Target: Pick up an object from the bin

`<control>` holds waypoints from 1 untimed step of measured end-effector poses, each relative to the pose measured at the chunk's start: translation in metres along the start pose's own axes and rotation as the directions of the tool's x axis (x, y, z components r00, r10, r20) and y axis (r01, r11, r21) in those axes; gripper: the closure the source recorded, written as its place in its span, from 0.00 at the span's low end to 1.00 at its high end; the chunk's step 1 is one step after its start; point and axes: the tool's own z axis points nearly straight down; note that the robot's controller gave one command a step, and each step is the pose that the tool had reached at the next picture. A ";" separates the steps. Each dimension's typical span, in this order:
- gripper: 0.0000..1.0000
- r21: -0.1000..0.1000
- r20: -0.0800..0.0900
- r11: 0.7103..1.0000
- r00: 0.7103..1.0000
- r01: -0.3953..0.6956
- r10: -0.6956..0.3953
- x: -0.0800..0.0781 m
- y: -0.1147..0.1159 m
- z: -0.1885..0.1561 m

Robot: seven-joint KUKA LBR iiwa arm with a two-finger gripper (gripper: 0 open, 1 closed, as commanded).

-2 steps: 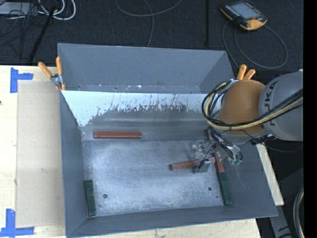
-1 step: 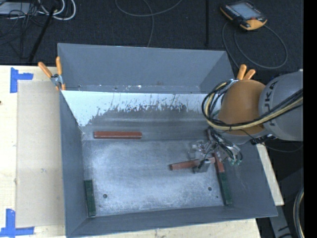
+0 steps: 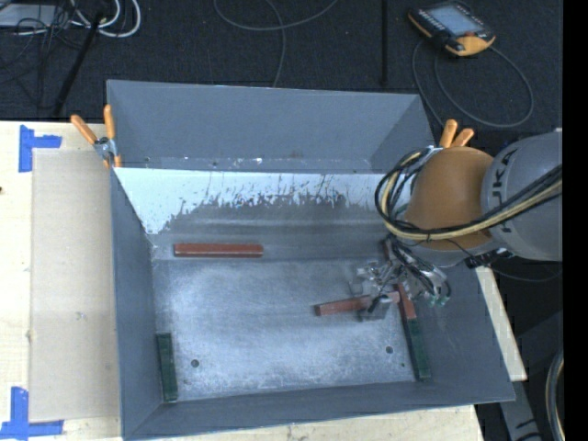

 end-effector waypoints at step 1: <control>1.00 0.000 0.000 1.000 1.000 0.001 -0.001 0.000 0.000 -0.010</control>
Offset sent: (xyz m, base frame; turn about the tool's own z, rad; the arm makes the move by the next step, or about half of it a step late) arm -0.0002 0.0001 0.0052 0.0000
